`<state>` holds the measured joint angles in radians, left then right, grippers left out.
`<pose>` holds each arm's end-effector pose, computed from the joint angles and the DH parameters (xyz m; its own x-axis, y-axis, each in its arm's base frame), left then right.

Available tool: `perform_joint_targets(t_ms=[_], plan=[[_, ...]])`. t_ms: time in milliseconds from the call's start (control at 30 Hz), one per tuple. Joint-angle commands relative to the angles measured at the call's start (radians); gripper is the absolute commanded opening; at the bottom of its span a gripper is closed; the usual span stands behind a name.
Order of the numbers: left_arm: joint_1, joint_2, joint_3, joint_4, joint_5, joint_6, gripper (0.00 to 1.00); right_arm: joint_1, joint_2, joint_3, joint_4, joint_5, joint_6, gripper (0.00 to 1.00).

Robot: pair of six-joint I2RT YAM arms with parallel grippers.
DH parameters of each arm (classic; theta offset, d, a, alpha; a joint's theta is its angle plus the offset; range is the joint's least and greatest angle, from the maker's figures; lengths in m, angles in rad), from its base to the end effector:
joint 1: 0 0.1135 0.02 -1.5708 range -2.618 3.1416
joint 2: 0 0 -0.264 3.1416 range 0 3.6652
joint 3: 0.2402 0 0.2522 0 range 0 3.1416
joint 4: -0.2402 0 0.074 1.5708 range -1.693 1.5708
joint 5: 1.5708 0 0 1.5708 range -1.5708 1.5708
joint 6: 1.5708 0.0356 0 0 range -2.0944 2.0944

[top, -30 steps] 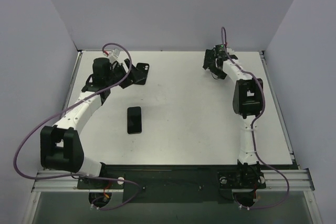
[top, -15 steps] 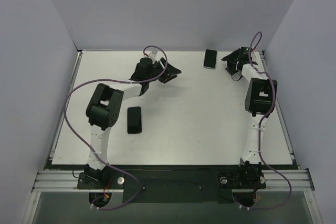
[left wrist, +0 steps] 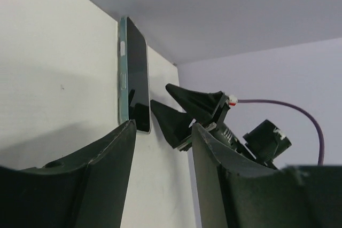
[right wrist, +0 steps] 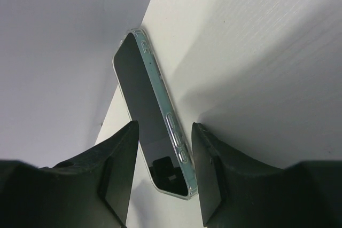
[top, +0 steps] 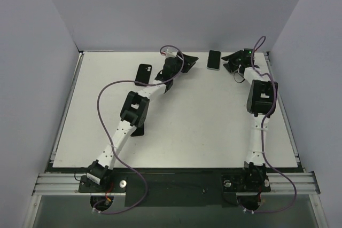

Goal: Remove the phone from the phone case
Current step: Move the phone to the center of the board.

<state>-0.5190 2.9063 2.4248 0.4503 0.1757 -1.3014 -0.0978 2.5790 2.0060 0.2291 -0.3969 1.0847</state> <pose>0.5445 -0.3182 0.1114 -0.6242 -0.7365 -0.2608 0.1442 0.2194 -0.9649 0.5808 -0.0432 0.1359 -0.3974 0.8583 -0.3246 0.1695 0.4163 0.8933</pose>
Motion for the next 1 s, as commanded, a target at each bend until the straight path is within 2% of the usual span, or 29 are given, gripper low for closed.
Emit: perform_joint_targets(t_ms=[0,100,167,233,300,367,500,600,667,700,800,967], plan=[[-0.036,0.076,0.091,0.059,-0.218,-0.117,0.54,0.001,-0.011,-0.029,-0.057,0.010,-0.019,0.40],[-0.070,0.135,0.172,0.036,-0.286,-0.196,0.54,0.010,-0.008,-0.033,-0.045,-0.020,-0.011,0.40],[-0.075,0.163,0.178,0.031,-0.292,-0.242,0.54,0.010,-0.010,-0.038,-0.086,-0.019,-0.032,0.40],[-0.072,0.166,0.162,0.030,-0.297,-0.317,0.56,0.006,-0.025,-0.058,-0.044,-0.032,-0.028,0.40],[-0.069,0.192,0.187,0.030,-0.282,-0.381,0.56,0.021,-0.007,0.006,-0.143,-0.019,-0.072,0.36],[-0.067,0.188,0.172,0.096,-0.266,-0.403,0.55,0.039,0.018,0.059,-0.207,-0.029,-0.080,0.34],[-0.064,0.066,0.071,0.111,-0.200,-0.299,0.55,0.061,0.011,0.031,-0.221,-0.005,-0.088,0.30],[-0.047,-0.065,-0.088,0.093,-0.132,-0.187,0.55,0.073,0.004,0.033,-0.280,0.020,-0.108,0.27],[-0.038,-0.169,-0.195,0.081,-0.105,-0.124,0.55,0.076,0.004,0.031,-0.303,0.033,-0.100,0.20],[-0.035,-0.246,-0.228,0.079,-0.101,-0.083,0.55,0.078,0.003,0.028,-0.304,0.032,-0.094,0.13],[-0.030,-0.378,-0.389,0.059,-0.065,0.002,0.55,0.089,0.007,0.065,-0.372,0.053,-0.115,0.00],[-0.024,-0.625,-0.572,0.001,-0.056,0.120,0.55,0.121,-0.043,0.022,-0.421,0.059,-0.154,0.00]])
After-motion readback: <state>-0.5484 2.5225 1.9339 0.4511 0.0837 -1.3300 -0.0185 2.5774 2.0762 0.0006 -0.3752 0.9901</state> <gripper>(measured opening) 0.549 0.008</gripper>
